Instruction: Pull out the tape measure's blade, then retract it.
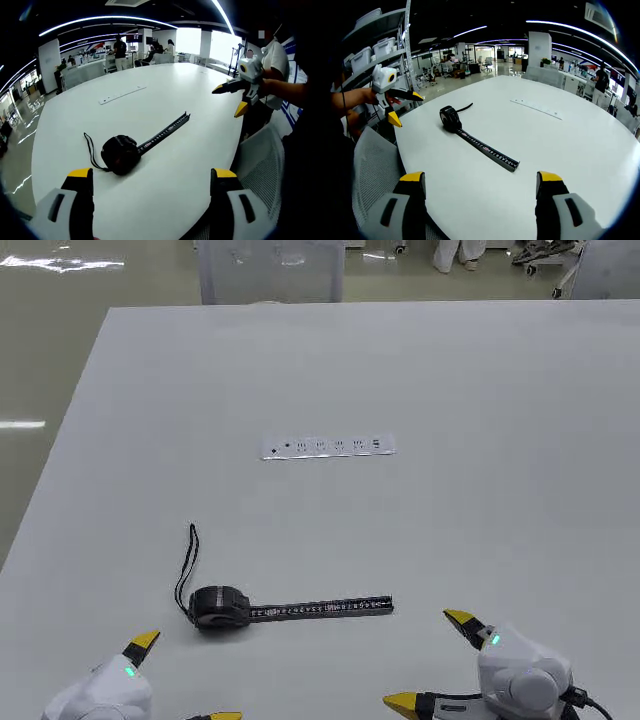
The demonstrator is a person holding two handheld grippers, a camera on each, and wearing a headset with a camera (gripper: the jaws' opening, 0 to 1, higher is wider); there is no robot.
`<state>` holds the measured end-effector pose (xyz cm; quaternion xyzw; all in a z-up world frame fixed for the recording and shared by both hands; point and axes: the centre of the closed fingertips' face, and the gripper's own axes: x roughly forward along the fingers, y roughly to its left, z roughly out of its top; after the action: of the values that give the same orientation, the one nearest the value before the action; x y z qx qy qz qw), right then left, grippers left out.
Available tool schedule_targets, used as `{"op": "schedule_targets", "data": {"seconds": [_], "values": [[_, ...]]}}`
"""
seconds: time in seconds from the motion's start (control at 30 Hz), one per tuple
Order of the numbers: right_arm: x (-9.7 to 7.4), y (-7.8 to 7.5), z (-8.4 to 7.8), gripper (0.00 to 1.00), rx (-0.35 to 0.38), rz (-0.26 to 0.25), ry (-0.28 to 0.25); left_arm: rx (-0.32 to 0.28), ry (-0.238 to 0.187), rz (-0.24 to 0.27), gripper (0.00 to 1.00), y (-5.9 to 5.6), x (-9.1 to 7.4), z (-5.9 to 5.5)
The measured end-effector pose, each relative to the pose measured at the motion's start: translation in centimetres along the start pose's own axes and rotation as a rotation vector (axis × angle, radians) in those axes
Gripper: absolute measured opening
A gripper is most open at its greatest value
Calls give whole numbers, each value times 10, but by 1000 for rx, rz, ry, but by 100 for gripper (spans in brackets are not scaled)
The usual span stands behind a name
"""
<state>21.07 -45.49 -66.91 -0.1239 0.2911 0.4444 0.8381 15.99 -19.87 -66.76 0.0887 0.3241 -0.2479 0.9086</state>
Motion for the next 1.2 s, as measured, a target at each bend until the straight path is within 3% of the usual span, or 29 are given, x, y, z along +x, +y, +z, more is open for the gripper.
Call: {"op": "schedule_targets", "data": {"seconds": [0.5, 0.93, 1.2], "values": [[0, 11, -1, 95, 27, -14, -11, -43, -17, 63, 99, -2, -5, 1], [2, 13, -4, 95, 37, -30, -10, -155, -39, 220, 99, 16, -6, 1], [5, 13, -5, 94, 41, -33, -8, -185, -39, 263, 99, 17, 4, -1]]}}
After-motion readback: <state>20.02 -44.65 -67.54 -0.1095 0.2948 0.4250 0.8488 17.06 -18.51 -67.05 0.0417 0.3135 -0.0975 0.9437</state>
